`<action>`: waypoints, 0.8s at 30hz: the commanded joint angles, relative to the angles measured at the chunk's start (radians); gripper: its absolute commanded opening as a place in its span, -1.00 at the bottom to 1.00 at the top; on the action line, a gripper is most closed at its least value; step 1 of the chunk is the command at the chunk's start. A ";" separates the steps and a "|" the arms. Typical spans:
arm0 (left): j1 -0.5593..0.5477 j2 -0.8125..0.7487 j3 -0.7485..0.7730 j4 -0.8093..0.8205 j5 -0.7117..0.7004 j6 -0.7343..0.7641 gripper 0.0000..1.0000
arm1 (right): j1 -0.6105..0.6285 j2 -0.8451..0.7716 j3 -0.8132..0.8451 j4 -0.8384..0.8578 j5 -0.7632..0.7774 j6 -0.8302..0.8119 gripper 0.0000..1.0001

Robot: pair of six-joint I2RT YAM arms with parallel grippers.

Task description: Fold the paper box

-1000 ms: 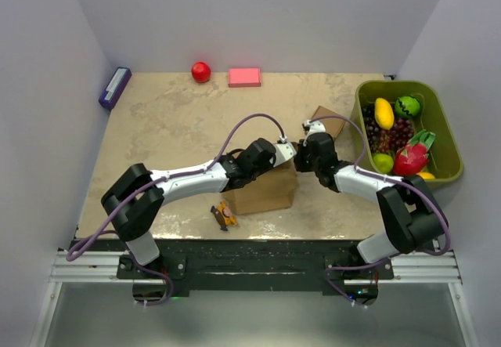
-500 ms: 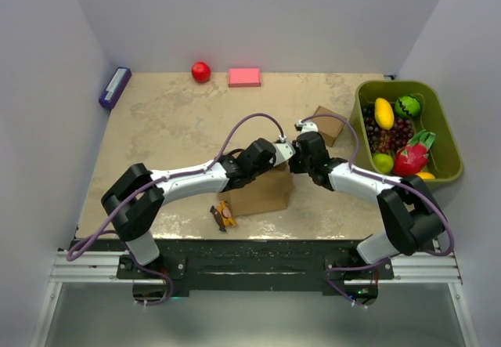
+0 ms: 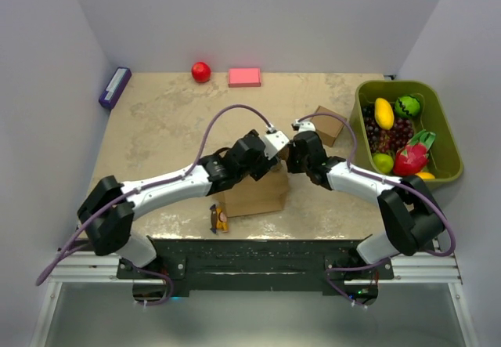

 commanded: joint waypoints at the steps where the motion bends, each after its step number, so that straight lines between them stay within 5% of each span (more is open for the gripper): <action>1: -0.016 -0.156 -0.130 0.135 -0.002 -0.159 0.38 | 0.004 -0.006 0.050 0.009 0.003 -0.008 -1.00; 9: -0.030 -0.253 -0.322 0.301 0.128 -0.280 0.35 | 0.004 0.003 0.067 -0.005 0.018 -0.019 -1.00; 15: -0.038 -0.159 -0.443 0.407 0.174 -0.353 0.01 | 0.004 0.009 0.074 -0.007 0.015 -0.022 -1.00; 24: -0.018 -0.024 -0.359 0.471 0.143 -0.284 -0.07 | 0.004 0.009 0.078 -0.011 0.018 -0.044 -1.00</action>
